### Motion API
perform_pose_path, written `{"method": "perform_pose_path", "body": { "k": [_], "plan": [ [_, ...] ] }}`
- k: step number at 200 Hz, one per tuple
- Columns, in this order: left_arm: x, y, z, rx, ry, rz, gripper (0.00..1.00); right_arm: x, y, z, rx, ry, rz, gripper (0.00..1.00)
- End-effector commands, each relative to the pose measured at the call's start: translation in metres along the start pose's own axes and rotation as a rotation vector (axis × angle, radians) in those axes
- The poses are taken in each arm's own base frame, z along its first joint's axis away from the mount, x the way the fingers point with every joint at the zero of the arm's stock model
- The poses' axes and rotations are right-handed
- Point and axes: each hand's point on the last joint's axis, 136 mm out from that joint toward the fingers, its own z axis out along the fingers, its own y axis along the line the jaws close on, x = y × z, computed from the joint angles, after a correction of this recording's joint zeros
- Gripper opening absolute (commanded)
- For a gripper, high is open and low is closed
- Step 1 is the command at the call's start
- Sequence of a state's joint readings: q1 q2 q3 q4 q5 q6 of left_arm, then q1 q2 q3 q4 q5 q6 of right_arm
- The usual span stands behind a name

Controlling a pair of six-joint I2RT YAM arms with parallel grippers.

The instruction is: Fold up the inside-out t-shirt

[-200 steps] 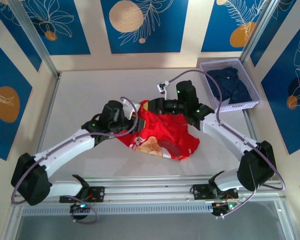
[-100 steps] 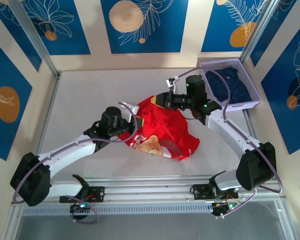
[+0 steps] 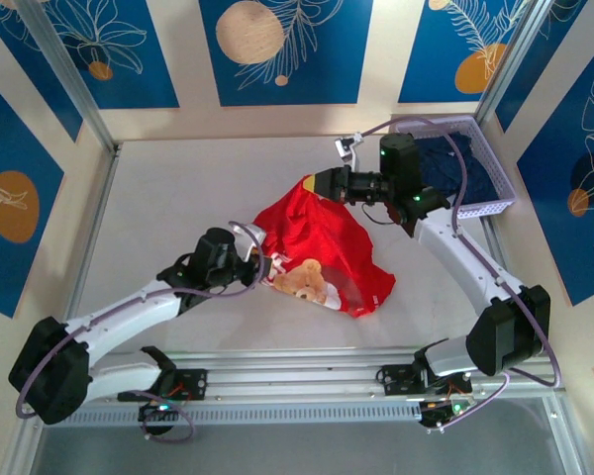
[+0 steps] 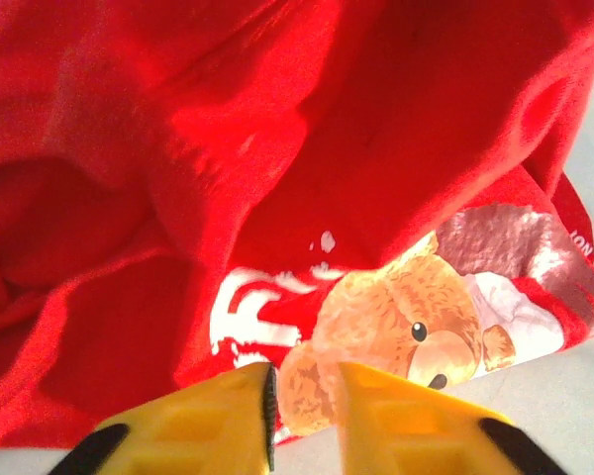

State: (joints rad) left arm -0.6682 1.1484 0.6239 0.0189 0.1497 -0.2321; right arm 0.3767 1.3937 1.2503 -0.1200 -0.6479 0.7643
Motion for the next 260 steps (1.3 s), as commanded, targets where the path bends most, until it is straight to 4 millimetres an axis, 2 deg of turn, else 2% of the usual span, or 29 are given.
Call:
{"method": "perform_pose_path", "body": {
  "k": [1, 32, 49, 64, 83, 98, 119, 142, 156, 178, 190, 207, 231, 260],
  "plan": [
    [-0.044, -0.028, -0.019, 0.108, -0.1, 0.0, 0.38, 0.003, 0.008, 0.002, -0.018, 0.028, -0.024, 0.0],
    [-0.1, -0.046, -0.048, 0.147, -0.22, -0.028, 0.54, 0.012, 0.005, 0.01, 0.003, 0.055, -0.034, 0.0],
    [-0.123, -0.051, -0.054, 0.152, -0.25, -0.032, 0.6, 0.016, 0.003, 0.013, 0.003, 0.068, -0.029, 0.0],
    [-0.135, -0.052, -0.049, 0.141, -0.235, -0.015, 0.62, 0.019, 0.004, 0.016, -0.006, 0.081, -0.029, 0.0],
    [-0.139, -0.046, -0.034, 0.1, -0.187, 0.018, 0.62, 0.021, 0.008, 0.017, -0.019, 0.092, -0.032, 0.0],
    [-0.14, -0.045, -0.023, 0.101, -0.161, 0.034, 0.56, 0.021, 0.011, 0.016, -0.022, 0.091, -0.038, 0.0],
    [-0.142, -0.056, -0.014, 0.17, -0.146, 0.036, 0.44, 0.022, 0.012, 0.015, -0.024, 0.094, -0.036, 0.0],
    [-0.148, -0.063, -0.011, 0.217, -0.149, 0.026, 0.15, 0.023, 0.009, 0.014, -0.018, 0.094, -0.033, 0.0],
    [-0.15, -0.064, -0.015, 0.239, -0.163, 0.003, 0.0, 0.023, 0.003, 0.009, 0.019, 0.078, -0.044, 0.1],
    [-0.156, -0.063, -0.028, 0.304, -0.209, -0.062, 0.0, 0.026, -0.022, -0.006, 0.196, 0.013, -0.122, 0.31],
    [-0.157, -0.065, -0.034, 0.35, -0.228, -0.095, 0.0, 0.033, -0.036, -0.013, 0.284, -0.016, -0.198, 0.38],
    [-0.157, -0.07, -0.042, 0.408, -0.24, -0.123, 0.0, 0.044, -0.049, -0.016, 0.342, -0.041, -0.292, 0.42],
    [-0.155, -0.074, -0.049, 0.437, -0.25, -0.133, 0.0, 0.057, -0.055, -0.008, 0.343, -0.047, -0.379, 0.45],
    [-0.151, -0.073, -0.053, 0.428, -0.252, -0.139, 0.0, 0.066, -0.049, 0.009, 0.31, -0.021, -0.459, 0.49]
  ]
}}
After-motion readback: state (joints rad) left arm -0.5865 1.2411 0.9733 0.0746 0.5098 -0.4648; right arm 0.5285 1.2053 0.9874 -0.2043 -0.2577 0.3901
